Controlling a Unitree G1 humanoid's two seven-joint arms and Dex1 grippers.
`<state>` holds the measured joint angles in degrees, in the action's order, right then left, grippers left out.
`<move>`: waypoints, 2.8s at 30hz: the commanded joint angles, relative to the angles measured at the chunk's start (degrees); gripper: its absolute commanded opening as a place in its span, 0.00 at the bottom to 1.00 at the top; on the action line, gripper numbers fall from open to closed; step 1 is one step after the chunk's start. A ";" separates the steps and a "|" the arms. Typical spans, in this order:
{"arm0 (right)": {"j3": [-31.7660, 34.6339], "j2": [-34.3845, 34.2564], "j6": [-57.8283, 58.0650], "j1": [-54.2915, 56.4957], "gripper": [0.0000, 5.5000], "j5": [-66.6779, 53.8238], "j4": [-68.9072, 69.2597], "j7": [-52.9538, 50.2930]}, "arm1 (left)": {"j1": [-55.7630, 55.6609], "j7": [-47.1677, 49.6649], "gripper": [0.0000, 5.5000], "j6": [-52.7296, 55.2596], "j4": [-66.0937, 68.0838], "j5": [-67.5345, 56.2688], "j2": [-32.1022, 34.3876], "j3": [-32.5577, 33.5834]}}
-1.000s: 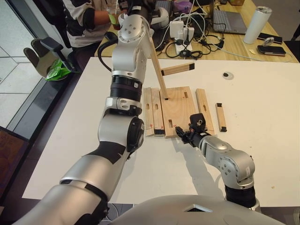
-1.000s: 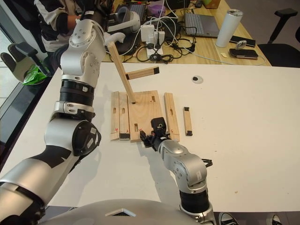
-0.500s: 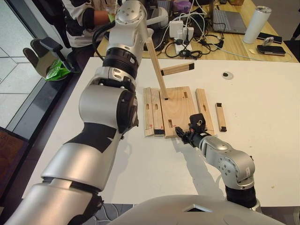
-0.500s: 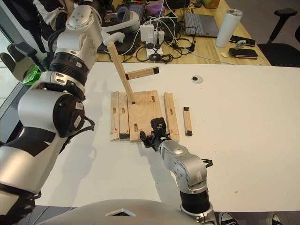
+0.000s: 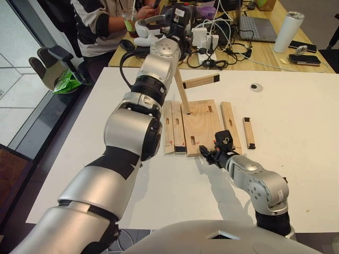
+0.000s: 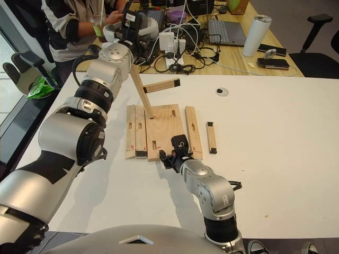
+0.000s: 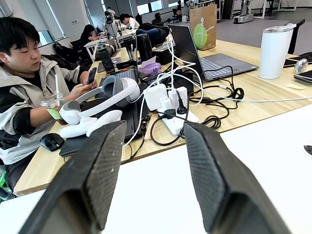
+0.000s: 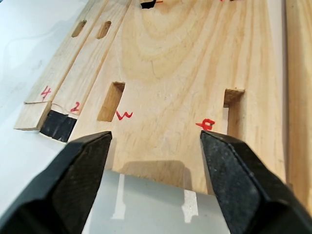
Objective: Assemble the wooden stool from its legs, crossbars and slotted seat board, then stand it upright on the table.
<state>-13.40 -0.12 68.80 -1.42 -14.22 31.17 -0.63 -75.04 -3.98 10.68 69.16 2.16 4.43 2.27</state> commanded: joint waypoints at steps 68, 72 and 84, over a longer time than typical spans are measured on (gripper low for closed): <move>8.74 -10.18 -13.54 -0.21 0.62 -0.61 0.16 -9.85 | 58.16 9.81 0.51 81.79 -102.64 -23.57 -11.46 3.88; 9.89 -10.00 -15.00 0.92 0.62 -1.37 -0.88 -10.86 | 56.19 4.97 0.51 76.11 -96.69 -21.46 2.84 -8.73; 10.73 -10.68 -19.33 8.99 0.62 -3.51 -7.41 -13.85 | 51.65 0.01 0.51 59.87 -76.24 -14.65 3.68 -17.11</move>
<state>-2.98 -4.39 50.02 5.52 -17.09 24.37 -13.60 -23.11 -3.42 70.49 -8.28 -13.60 6.79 -14.50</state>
